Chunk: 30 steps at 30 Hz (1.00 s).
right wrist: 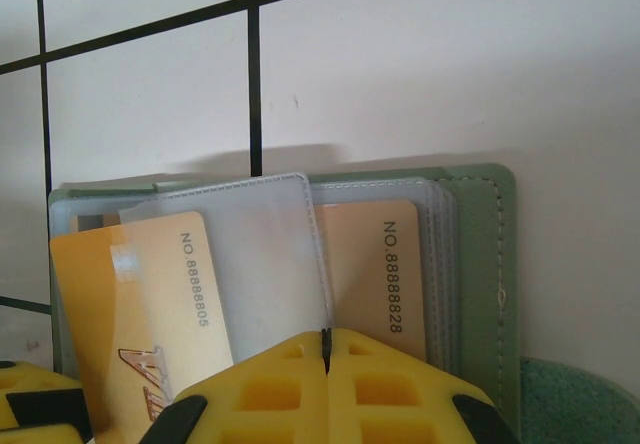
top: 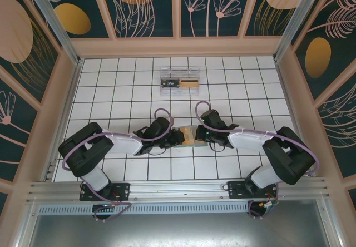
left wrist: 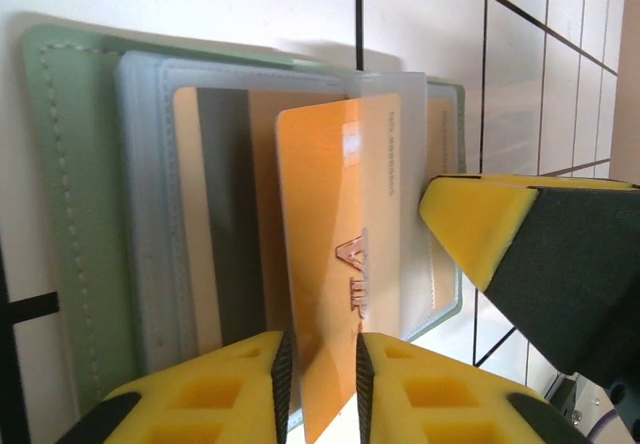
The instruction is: Take the credit cards out of the card holder
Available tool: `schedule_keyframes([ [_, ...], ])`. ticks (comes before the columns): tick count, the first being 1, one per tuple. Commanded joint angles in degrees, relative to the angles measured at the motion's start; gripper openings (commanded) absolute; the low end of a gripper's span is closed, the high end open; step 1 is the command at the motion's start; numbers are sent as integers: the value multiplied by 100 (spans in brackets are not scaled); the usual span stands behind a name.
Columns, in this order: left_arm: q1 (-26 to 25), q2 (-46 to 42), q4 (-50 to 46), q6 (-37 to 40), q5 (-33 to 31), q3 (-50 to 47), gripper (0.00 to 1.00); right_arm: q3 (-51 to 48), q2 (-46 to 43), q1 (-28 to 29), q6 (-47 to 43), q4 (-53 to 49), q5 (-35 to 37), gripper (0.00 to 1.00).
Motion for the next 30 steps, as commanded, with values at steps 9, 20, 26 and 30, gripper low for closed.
schedule_keyframes([
  [9, 35, 216, 503, -83, 157, 11, 28, -253, 175, -50, 64, -664, 109, 5],
  [20, 37, 561, 610, -79, 237, 170, 27, -287, 131, -40, 90, -656, 101, 5],
  [26, 39, 583, 615, -122, 228, 204, 14, -300, 121, -46, 92, -661, 101, 5],
  [30, 36, 454, 547, -132, 145, 109, 3, -316, 96, -46, 101, -695, 152, 5],
])
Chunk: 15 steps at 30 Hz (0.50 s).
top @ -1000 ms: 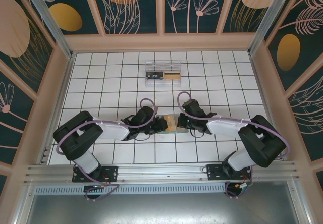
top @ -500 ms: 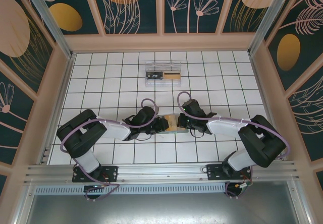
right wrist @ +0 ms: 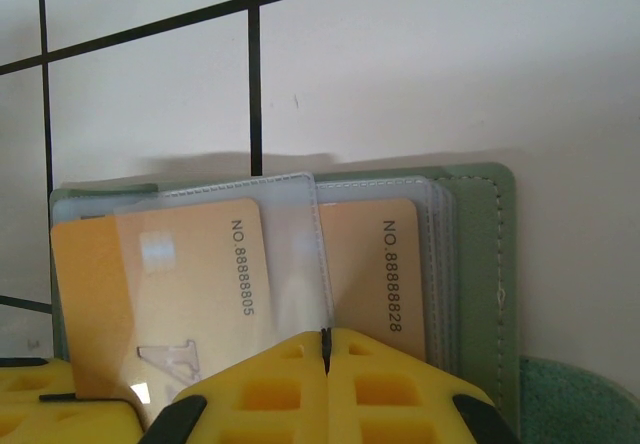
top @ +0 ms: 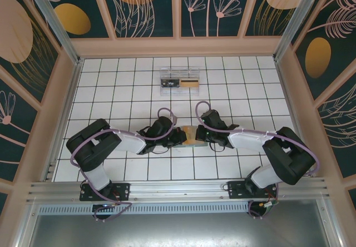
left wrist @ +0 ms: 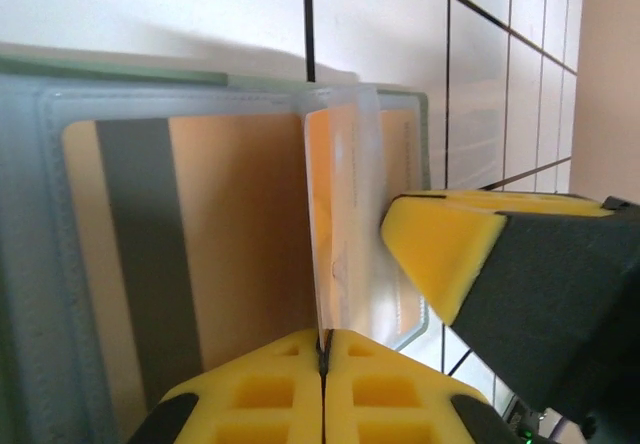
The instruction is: Take the credit cards out of the card holder
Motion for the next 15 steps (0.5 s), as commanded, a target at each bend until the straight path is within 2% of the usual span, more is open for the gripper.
schedule_keyframes([
  [1, 31, -72, -174, 11, -116, -31, 0, -290, 113, -46, 98, -731, 160, 5],
  [15, 171, -644, -378, 46, -245, -540, 0, -281, 61, -72, 121, -785, 206, 5],
])
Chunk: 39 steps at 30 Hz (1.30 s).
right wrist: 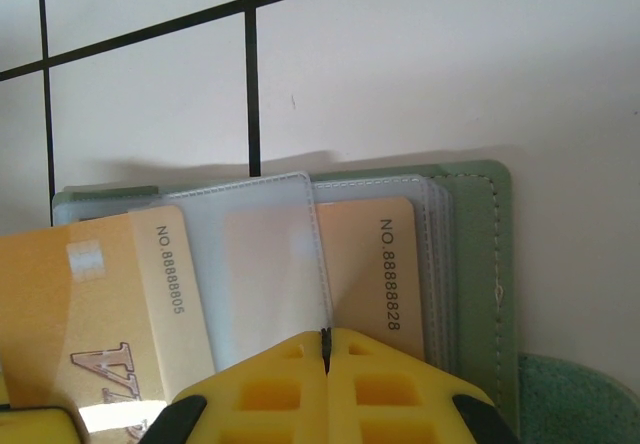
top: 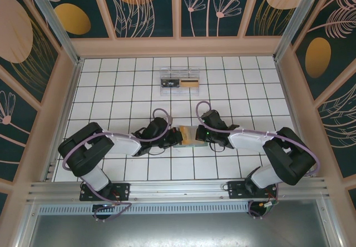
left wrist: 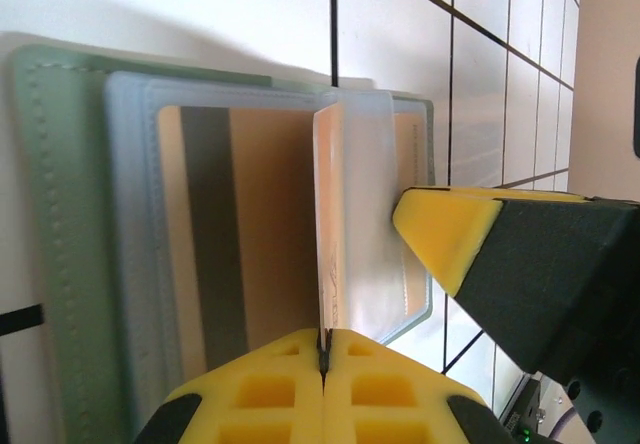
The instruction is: Take the credit cards out of the card holder
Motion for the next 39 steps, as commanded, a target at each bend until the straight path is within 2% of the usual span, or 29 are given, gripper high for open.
schedule_keyframes([
  [1, 66, -167, -242, 63, -139, -203, 0, -257, 79, -63, 35, -818, 207, 5],
  [7, 144, -618, -360, 65, -206, -443, 0, -258, 62, -68, 43, -833, 223, 5],
  [16, 148, -1497, -1308, 362, -597, -420, 2, -226, -80, -68, 20, -829, 228, 7],
  [21, 148, -1915, -2427, 997, -1082, 70, 1, -187, -661, -59, -163, -738, 288, 23],
  [28, 153, -2091, -3675, 2358, -2004, 1076, 1, -219, -1991, -58, -512, -593, 444, 33],
  [33, 146, -1805, -4129, 3420, -2955, 1851, 1, -517, -3260, -72, -598, -509, 920, 48],
  [34, 151, -1732, -4110, 3744, -3025, 1992, 1, -622, -3576, -72, -582, -470, 1030, 55],
  [35, 153, -1668, -4046, 4055, -3064, 2093, 2, -723, -3829, -67, -558, -448, 1128, 66],
  [37, 153, -1547, -3853, 4611, -3165, 2282, 6, -932, -4369, -73, -528, -404, 1290, 79],
  [38, 147, -1495, -3716, 4911, -3213, 2357, 7, -1046, -4662, -71, -521, -403, 1352, 94],
  [39, 148, -1432, -3545, 5265, -3231, 2402, 7, -1160, -4929, -68, -487, -404, 1443, 99],
])
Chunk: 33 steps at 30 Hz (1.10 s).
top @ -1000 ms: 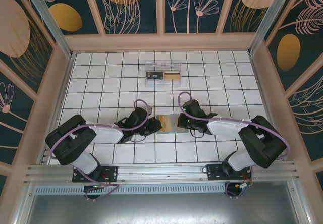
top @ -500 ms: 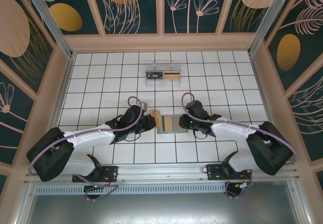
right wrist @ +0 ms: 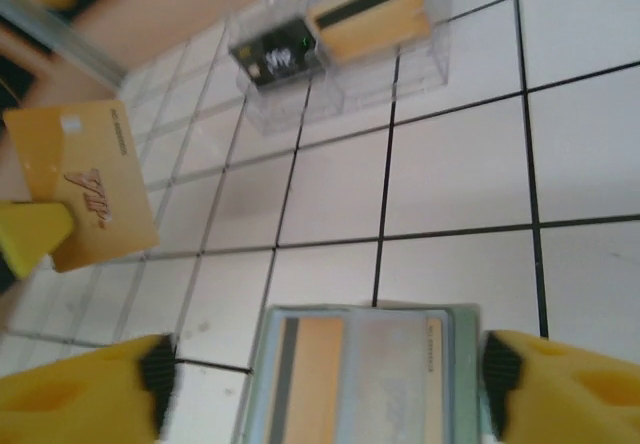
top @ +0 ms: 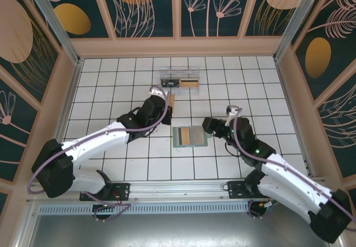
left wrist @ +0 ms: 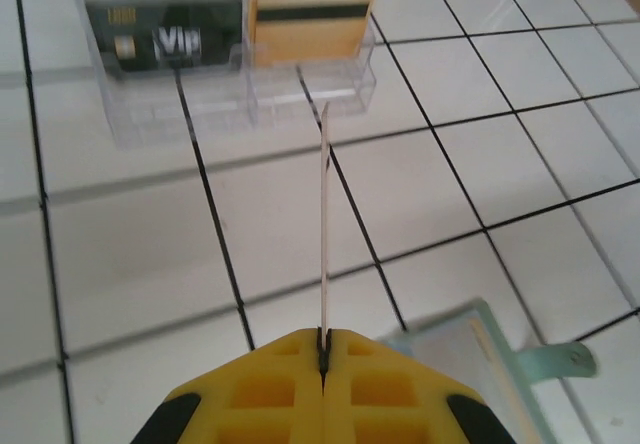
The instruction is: Take the credit cards out of the card holder
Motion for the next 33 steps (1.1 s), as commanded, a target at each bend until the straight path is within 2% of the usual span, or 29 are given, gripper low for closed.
schedule_keyframes([
  [1, 37, 222, 281, 1597, -423, 242, 7, -370, -728, -21, 31, 13, 535, 99],
  [7, 33, 926, 457, 3476, -525, 936, 0, -795, -2007, -19, 67, -362, 995, 99],
  [11, 53, 1497, 549, 4506, -481, 1430, 0, -1130, -2731, -17, 162, -512, 1108, 99],
  [16, 217, 2263, 394, 5547, 22, 2072, 0, -1478, -3439, -17, 50, -485, 1110, 99],
  [18, 327, 2593, 126, 5963, 419, 2410, 0, -1532, -3566, -20, 14, -526, 1118, 99],
  [20, 373, 2913, -100, 6408, 504, 2719, 0, -1525, -3582, -18, -11, -561, 1117, 99],
  [26, 417, 3836, -456, 7548, -34, 3522, 0, -1519, -3575, -17, -55, -564, 1085, 99],
  [31, 476, 4132, -332, 7864, -12, 3881, 0, -1560, -3569, -16, -55, -593, 1036, 99],
  [33, 472, 4252, -234, 8116, -196, 3959, 0, -1584, -3569, -17, -38, -628, 1034, 99],
])
